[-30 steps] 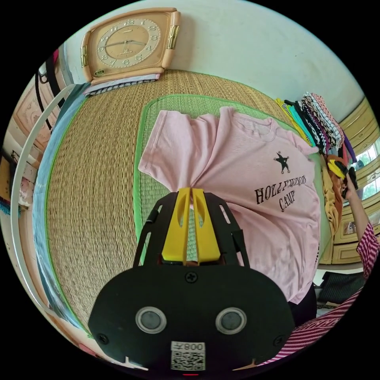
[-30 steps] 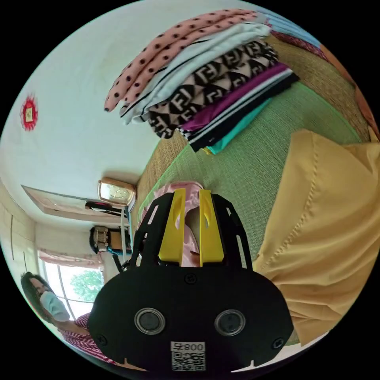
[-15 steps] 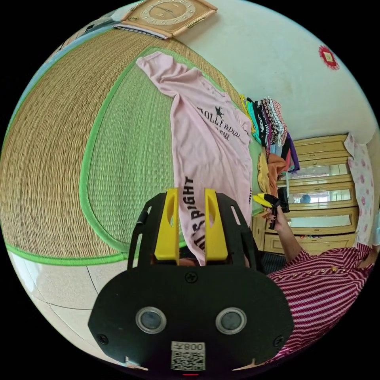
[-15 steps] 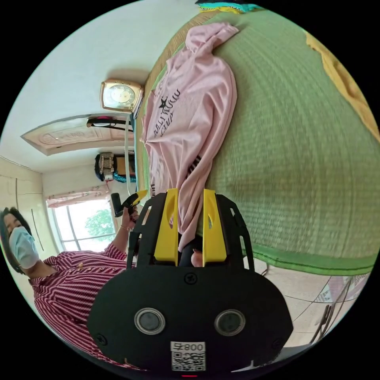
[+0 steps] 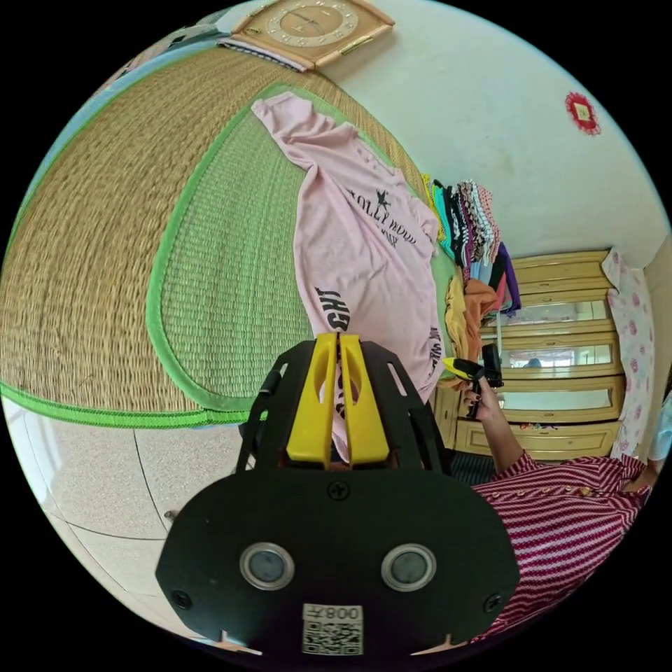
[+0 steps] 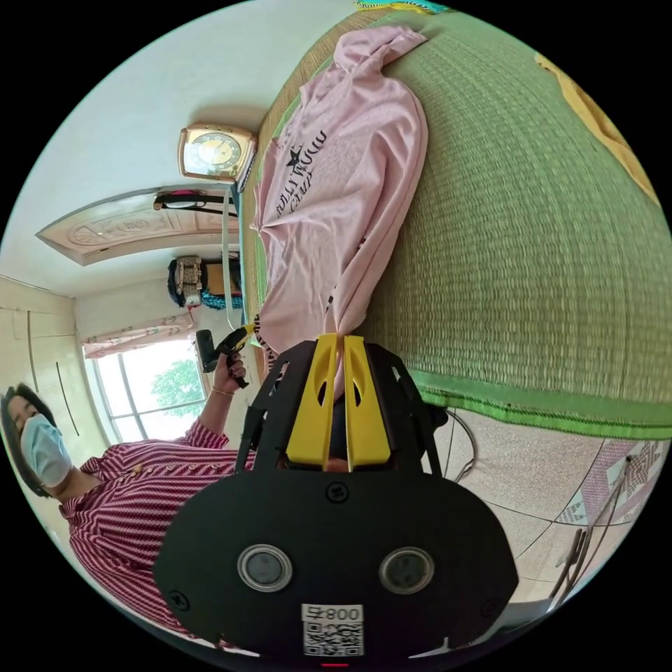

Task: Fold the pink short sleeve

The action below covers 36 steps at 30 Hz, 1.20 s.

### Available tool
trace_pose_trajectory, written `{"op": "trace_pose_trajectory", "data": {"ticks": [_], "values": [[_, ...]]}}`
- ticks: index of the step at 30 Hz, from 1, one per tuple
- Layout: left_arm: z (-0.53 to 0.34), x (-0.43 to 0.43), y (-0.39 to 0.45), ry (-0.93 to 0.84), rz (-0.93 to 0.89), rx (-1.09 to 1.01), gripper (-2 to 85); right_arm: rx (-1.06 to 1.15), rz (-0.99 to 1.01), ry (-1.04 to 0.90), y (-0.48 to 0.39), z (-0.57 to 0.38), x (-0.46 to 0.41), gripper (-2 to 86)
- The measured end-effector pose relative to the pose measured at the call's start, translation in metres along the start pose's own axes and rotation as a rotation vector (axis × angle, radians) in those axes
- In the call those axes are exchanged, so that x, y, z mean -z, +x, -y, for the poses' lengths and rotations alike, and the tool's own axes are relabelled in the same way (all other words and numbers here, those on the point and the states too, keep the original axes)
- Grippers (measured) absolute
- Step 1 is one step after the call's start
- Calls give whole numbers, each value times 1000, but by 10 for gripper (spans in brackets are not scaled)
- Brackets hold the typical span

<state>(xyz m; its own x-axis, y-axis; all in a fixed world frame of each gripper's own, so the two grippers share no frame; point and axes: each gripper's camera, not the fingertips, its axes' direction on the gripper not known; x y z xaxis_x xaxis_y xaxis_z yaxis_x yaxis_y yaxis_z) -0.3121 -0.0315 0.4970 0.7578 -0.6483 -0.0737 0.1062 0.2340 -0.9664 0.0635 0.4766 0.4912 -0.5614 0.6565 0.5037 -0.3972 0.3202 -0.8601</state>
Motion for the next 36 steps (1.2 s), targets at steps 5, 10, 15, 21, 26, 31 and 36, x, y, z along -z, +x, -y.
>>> {"op": "trace_pose_trajectory", "data": {"ticks": [5,10,15,21,26,31,36], "values": [[-20,20,-9,22,31,33,7,-37,20,15,14,-44,29,9],[-43,0,-28,-72,38,115,19,-157,58,42,56,-77,35,3],[-20,20,-17,68,92,62,56,-167,46,122,62,-78,59,1],[89,2,12,133,200,-61,72,-34,-27,217,27,-1,88,1],[177,-47,45,96,362,-160,58,64,-90,204,-3,73,73,1],[207,-95,57,-2,666,-224,14,75,-118,172,-4,107,42,1],[158,-76,45,34,699,-214,4,58,-130,164,8,108,21,2]]}}
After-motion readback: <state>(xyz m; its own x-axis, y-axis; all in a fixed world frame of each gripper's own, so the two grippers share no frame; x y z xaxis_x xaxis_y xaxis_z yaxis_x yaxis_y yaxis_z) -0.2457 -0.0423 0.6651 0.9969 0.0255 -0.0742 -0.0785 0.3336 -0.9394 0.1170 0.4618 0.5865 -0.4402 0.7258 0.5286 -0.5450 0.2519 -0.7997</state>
